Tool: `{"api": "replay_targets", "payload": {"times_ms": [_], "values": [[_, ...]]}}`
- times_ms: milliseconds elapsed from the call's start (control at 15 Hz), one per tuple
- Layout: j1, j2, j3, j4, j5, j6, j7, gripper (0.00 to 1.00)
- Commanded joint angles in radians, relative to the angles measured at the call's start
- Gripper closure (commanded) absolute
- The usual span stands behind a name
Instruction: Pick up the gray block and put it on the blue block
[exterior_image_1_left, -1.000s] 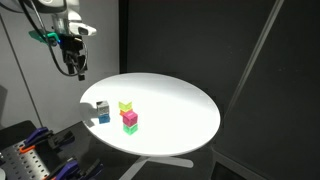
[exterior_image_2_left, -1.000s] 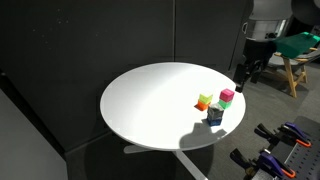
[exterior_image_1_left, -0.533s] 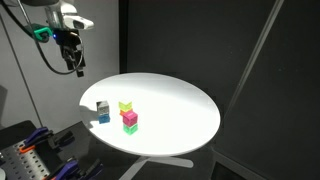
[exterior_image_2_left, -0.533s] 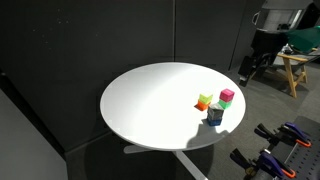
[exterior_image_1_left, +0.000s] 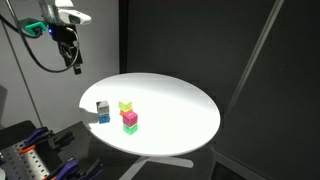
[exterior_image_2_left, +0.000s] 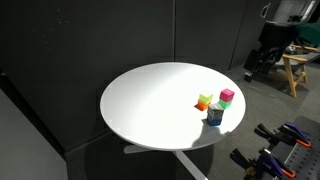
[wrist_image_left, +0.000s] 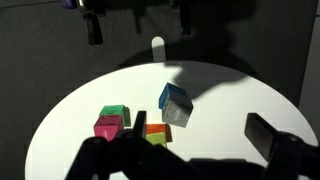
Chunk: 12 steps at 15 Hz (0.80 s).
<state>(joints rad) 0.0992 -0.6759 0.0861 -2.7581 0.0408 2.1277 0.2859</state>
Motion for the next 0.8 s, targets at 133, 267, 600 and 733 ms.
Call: {"api": "replay_targets", "payload": {"times_ms": [133,267,600,733], "values": [[-0.019,-0.039,-0.005,0.001,0.029,-0.051,-0.038,0.00],[-0.013,-0.036,-0.012,0.004,0.037,-0.070,-0.054,0.00],[-0.023,-0.019,0.011,0.002,0.025,-0.048,-0.029,0.00],[-0.023,-0.019,0.011,0.002,0.025,-0.049,-0.029,0.00]]}}
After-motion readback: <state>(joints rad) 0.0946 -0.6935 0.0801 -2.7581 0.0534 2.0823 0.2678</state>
